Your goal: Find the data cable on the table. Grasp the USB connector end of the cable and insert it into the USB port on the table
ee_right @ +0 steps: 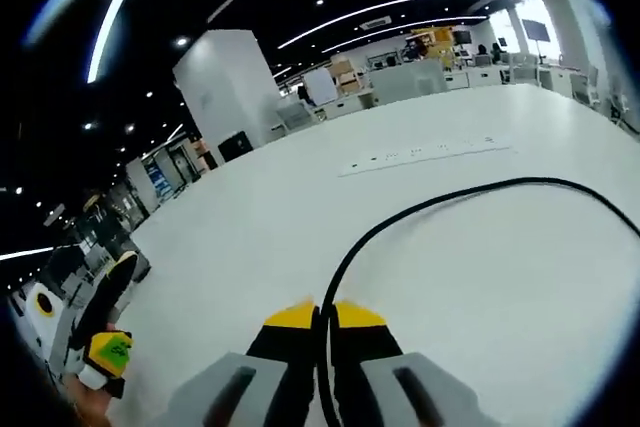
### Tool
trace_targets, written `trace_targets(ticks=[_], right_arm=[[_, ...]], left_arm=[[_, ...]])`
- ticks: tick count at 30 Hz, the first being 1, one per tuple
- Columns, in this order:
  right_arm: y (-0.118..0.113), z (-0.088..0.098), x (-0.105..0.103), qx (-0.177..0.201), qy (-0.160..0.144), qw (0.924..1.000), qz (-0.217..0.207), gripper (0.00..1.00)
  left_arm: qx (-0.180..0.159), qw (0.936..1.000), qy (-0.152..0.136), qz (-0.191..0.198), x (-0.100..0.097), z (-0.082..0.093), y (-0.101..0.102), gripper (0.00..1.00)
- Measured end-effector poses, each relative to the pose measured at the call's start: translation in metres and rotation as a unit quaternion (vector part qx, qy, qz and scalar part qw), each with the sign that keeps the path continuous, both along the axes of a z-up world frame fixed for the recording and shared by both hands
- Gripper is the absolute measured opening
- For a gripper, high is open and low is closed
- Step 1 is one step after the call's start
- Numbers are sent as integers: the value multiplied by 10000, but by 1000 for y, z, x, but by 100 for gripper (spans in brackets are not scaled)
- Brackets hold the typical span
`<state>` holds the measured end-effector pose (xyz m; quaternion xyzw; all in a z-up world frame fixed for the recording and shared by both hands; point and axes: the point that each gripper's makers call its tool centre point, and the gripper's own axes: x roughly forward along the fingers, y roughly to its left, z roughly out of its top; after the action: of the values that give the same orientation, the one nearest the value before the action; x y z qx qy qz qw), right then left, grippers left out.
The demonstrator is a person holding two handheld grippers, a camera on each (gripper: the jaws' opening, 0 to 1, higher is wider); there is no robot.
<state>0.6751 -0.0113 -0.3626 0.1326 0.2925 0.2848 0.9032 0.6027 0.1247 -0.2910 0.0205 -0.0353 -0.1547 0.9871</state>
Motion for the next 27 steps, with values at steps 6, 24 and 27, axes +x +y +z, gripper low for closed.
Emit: trace_targets(ticks=[6, 24, 27], right_arm=[[-3, 13, 5, 381, -61, 9992, -128, 6], [-15, 72, -6, 1898, -602, 9787, -494, 5], [-17, 75, -7, 1912, -673, 9780, -493, 5]], left_arm=[[51, 9999, 70, -56, 1, -5, -5, 80], [366, 9987, 135, -314, 1, -15, -24, 79], [389, 9984, 113, -400, 1, -16, -29, 78]])
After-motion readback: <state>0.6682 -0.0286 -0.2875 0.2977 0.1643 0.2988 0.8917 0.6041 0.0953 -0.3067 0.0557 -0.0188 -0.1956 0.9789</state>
